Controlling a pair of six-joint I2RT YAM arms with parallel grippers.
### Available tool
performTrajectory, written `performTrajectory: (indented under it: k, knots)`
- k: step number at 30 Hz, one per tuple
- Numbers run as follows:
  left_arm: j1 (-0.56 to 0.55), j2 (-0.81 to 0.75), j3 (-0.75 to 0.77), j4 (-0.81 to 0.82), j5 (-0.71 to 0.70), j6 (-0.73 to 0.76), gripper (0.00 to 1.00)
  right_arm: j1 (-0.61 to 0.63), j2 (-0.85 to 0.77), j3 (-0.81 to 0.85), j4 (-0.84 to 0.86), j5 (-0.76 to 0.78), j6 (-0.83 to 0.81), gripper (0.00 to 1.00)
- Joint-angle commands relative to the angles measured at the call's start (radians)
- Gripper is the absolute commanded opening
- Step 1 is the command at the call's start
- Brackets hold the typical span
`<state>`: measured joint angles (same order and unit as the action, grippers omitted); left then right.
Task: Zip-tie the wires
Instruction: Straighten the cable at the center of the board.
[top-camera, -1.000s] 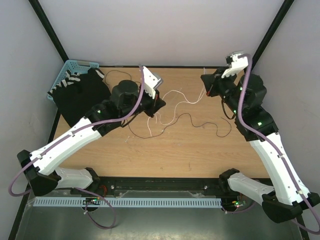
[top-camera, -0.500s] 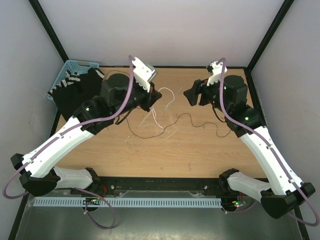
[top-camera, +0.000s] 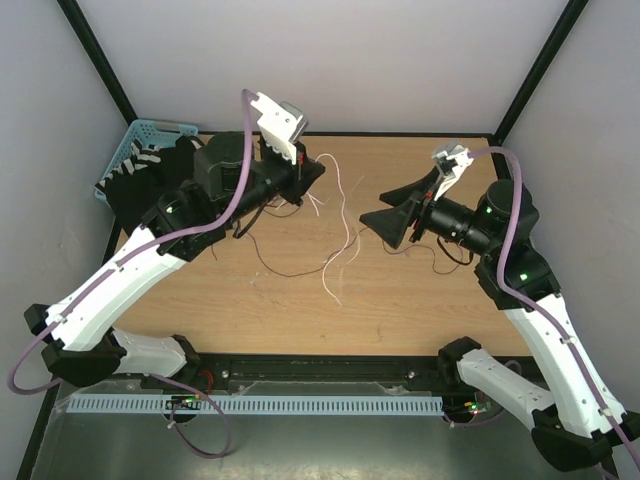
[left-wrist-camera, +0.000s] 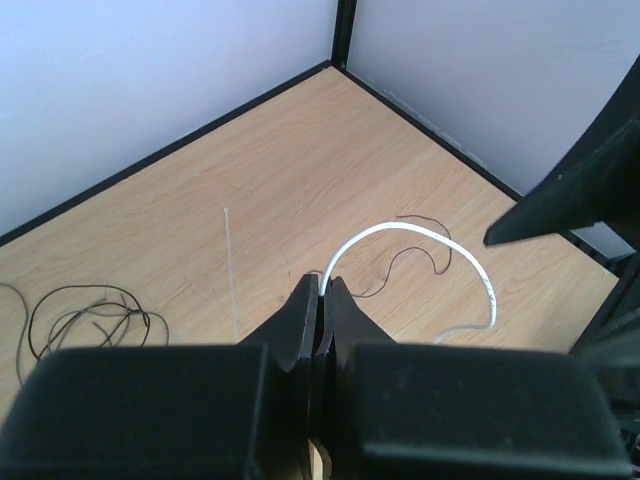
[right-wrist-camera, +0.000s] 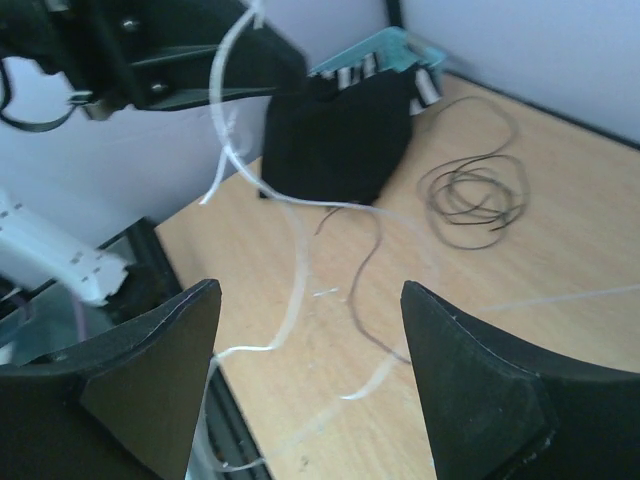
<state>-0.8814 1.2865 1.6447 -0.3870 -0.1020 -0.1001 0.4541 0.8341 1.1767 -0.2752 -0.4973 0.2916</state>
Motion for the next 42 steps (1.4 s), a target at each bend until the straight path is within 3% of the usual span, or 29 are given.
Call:
performTrajectory:
  k: [1, 4, 10, 18, 25, 29, 37, 42]
  knots:
    - [-0.006, 0.014, 0.023, 0.018, -0.017, -0.017, 0.0, 0.006, 0.013, -0.034, 0.119, -0.228, 0.125, 0.83]
    - [-0.005, 0.02, 0.021, 0.021, -0.01, -0.022, 0.0, 0.005, -0.001, -0.057, 0.156, -0.237, 0.141, 0.83]
    - [-0.005, 0.024, 0.013, 0.023, 0.005, -0.03, 0.0, 0.005, -0.028, -0.092, 0.144, -0.084, 0.015, 0.83]
    - [-0.005, 0.0, -0.019, 0.029, 0.015, -0.032, 0.0, 0.005, -0.007, -0.062, 0.139, 0.001, 0.0, 0.82]
    - [-0.006, -0.017, -0.041, 0.031, 0.006, -0.035, 0.0, 0.005, 0.023, -0.057, 0.176, -0.179, 0.038, 0.78]
    - [-0.006, -0.013, -0.047, 0.032, -0.004, -0.029, 0.0, 0.006, -0.005, -0.094, 0.16, -0.127, 0.017, 0.79]
    - [-0.002, -0.028, -0.036, 0.024, -0.103, 0.033, 0.0, 0.005, -0.026, -0.191, 0.052, 0.024, -0.039, 0.87]
    - [0.022, -0.037, -0.042, -0.002, -0.252, 0.095, 0.0, 0.006, -0.072, -0.296, 0.041, -0.002, 0.013, 0.83]
